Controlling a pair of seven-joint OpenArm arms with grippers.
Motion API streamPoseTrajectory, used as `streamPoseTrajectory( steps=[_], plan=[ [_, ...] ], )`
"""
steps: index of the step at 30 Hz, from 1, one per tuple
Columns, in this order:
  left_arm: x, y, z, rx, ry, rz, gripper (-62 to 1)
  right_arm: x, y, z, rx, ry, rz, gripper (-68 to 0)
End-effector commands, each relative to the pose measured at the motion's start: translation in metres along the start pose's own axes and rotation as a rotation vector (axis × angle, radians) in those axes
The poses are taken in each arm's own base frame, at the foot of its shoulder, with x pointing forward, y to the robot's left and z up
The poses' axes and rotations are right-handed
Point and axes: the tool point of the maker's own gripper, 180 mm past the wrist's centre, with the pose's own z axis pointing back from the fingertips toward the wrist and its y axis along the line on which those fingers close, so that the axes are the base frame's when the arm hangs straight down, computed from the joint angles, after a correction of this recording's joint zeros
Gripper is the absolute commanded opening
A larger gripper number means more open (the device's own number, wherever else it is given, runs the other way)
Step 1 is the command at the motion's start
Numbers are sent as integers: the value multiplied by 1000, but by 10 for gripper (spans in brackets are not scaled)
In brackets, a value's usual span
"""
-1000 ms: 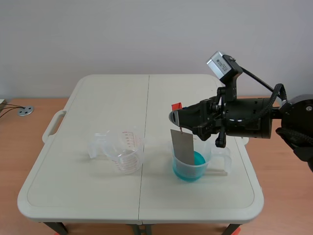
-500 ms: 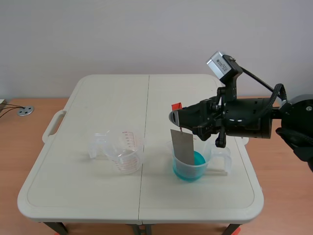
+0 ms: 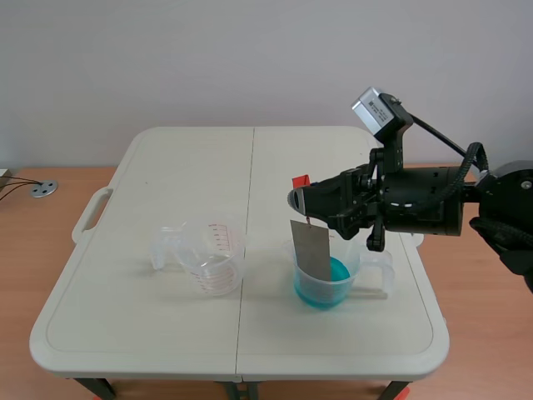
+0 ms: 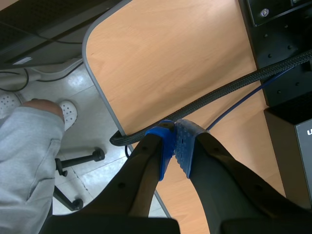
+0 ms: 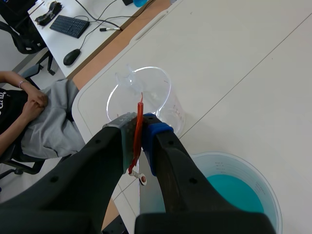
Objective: Hold the metal plate by the orange handle, dip it into the blue solution, take it out and point at it, then put the plate back in the beaker on the left.
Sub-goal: 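Hold the plate still in the solution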
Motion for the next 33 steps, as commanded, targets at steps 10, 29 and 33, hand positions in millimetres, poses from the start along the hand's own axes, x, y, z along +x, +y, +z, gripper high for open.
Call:
streamPoseTrajectory(
  steps=[10, 29, 33],
  plan=[
    [-1, -1, 2, 0, -1, 5, -579, 18, -8, 13, -7, -41, 5, -665],
    [3, 1, 0, 3, -7, 3, -579, 59, 14, 25, 35, -102, 88, -665],
    [3, 1, 0, 3, -8, 3, -579, 70, 18, 29, 31, -124, 123, -665]
  ],
)
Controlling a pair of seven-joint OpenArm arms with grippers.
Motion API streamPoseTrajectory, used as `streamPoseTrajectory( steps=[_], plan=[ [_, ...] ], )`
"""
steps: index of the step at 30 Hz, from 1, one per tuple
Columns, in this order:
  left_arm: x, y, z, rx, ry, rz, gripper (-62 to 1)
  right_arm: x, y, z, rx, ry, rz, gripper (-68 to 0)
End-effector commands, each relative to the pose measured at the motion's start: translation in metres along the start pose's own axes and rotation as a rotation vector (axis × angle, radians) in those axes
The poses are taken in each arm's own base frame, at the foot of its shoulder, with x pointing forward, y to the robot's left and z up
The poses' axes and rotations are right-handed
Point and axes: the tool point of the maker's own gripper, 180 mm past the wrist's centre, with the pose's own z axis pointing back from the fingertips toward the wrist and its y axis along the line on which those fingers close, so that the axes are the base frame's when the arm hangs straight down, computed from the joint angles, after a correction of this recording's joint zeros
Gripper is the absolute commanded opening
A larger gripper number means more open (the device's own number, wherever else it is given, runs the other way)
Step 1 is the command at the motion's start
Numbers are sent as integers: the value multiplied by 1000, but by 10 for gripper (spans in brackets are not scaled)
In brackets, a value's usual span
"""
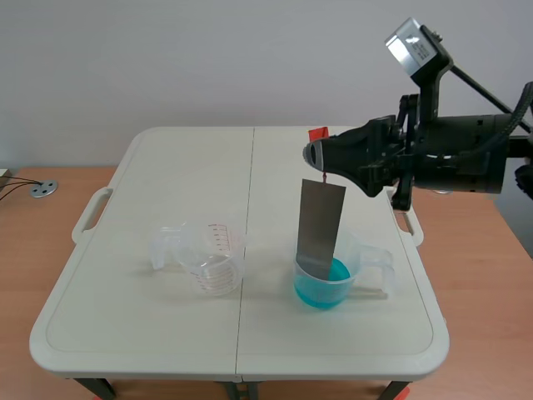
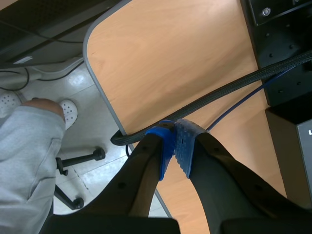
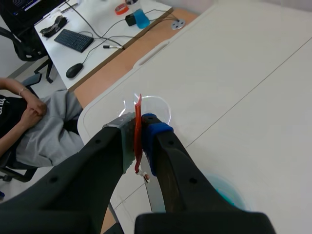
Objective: Hold the metal plate by the orange handle, dip it into the blue solution, take it out and point at it, then put the plate back in the beaker on the left.
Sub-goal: 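Hold the plate still in the solution, then raise the plate and point at it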
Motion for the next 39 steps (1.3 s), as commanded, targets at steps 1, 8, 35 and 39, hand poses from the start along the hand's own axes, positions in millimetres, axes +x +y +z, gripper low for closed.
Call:
streamPoseTrajectory(
  steps=[1, 8, 35, 39],
  plan=[
    [3, 1, 1, 3, -12, 3, -580, 20, 7, 3, 21, -46, 48, -665],
    [3, 1, 1, 3, -12, 3, -579, 41, 21, 8, 50, -85, 89, -665],
    [192, 123, 84, 367, -478, -236, -579, 86, 50, 24, 78, -171, 225, -665],
    [245, 109, 109, 349, -653, -336, -580, 86, 50, 24, 80, -173, 223, -665]
  ],
)
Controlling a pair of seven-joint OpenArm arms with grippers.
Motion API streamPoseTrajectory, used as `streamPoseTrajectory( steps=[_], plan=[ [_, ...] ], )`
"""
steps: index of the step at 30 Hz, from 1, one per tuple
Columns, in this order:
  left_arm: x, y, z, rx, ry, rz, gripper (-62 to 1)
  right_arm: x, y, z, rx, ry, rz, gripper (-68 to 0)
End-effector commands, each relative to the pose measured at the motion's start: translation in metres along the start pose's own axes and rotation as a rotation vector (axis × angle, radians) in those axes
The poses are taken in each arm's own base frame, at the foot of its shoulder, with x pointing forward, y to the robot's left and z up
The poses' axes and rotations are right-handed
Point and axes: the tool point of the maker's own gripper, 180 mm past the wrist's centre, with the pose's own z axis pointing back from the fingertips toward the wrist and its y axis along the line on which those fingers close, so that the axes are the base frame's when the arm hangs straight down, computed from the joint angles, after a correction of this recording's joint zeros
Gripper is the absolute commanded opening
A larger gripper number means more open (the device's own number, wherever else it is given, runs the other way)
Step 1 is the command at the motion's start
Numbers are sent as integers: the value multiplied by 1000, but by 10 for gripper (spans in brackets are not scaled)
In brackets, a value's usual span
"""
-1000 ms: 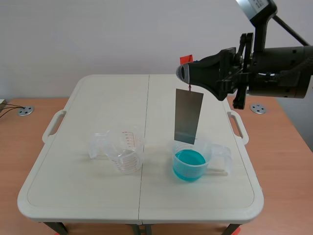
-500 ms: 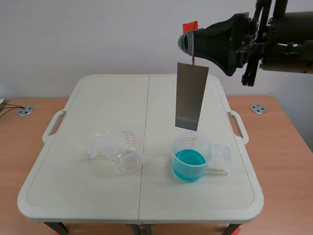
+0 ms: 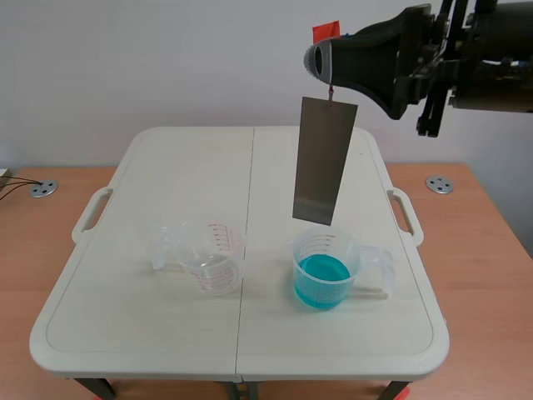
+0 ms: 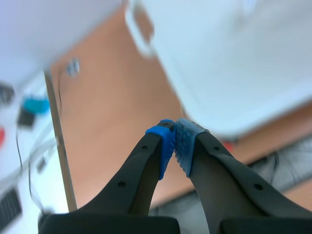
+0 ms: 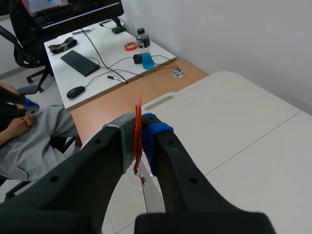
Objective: Hold the metal plate by the orange handle, dip it into the blue solution, take it out and point at it, then put the plate back in the beaker on the left.
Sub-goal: 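Raise the plate and point at it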
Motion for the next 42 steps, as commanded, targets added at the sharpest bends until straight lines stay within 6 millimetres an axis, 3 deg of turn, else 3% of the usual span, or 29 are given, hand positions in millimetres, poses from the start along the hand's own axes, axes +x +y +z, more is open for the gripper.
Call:
streamPoseTrajectory(
  steps=[1, 11, 21, 32, 42],
  plan=[
    [15, -3, -5, -33, -45, -19, -580, 15, 5, 1, 25, -46, 25, -665],
    [92, -44, -37, -322, -293, -40, -580, 14, 6, 1, 32, -41, 18, -665],
    [132, -117, -72, -559, -382, -32, -580, 13, 6, 1, 32, -37, 18, -665],
    [148, -168, -124, -641, -380, -107, -580, 13, 6, 1, 32, -37, 18, -665],
    [163, -184, -149, -658, -399, -118, -580, 13, 6, 1, 32, -36, 18, -665]
  ],
)
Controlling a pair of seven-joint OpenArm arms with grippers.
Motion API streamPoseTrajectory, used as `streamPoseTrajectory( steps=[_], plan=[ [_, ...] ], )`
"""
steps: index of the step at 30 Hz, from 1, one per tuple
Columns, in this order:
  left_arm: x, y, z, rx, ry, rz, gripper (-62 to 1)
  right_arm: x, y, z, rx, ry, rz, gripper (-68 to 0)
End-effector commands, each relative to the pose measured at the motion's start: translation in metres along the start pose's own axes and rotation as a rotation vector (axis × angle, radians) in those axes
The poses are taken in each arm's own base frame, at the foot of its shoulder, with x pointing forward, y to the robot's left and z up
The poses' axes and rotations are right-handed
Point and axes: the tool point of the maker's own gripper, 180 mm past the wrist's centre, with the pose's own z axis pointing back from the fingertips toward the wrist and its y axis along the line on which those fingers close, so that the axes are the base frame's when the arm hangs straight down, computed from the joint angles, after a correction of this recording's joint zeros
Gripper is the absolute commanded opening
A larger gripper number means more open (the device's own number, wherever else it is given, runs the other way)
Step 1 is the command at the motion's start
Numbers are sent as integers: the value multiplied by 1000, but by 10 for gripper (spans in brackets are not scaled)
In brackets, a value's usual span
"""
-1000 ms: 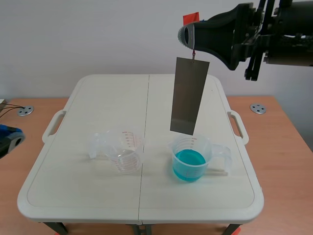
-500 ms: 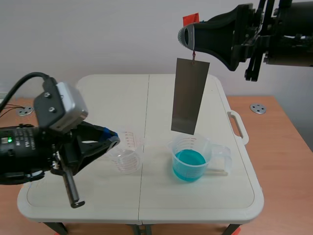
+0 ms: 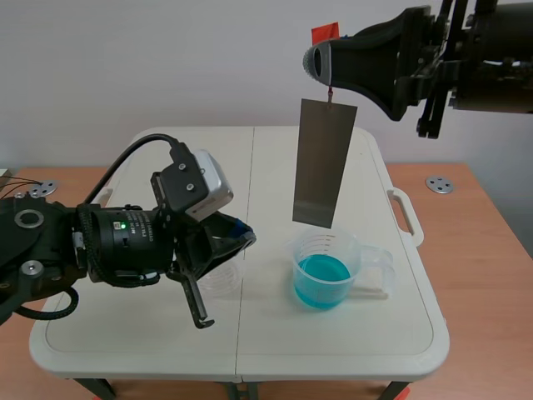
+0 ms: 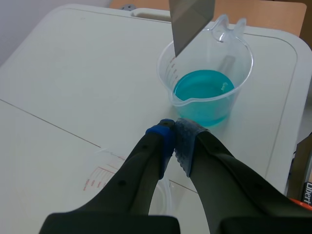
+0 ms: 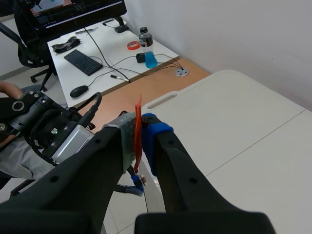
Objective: Hold the metal plate by the orange handle, dip it into the blue solution, take it out and point at it, then put the plate back in the beaker on the left.
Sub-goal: 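Raise the plate and point at it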
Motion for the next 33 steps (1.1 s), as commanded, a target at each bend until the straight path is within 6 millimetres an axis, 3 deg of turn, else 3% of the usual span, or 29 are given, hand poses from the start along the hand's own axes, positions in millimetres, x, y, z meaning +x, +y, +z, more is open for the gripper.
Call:
streamPoseTrajectory(
  steps=[1, 19, 23, 28, 33],
  plan=[
    [13, 6, -3, 25, -39, -11, -580, 14, 5, 1, 22, -41, 28, -665],
    [17, 7, -12, 46, -47, -27, -580, 14, 5, 1, 25, -44, 26, -665],
    [15, 21, -7, 98, -42, -28, -580, 14, 5, 1, 24, -44, 26, -665],
    [10, 54, 22, 234, -18, -60, -580, 15, 5, 1, 24, -45, 26, -665],
    [5, 68, 76, 348, 20, -85, -580, 16, 5, 1, 25, -48, 30, -665]
  ],
)
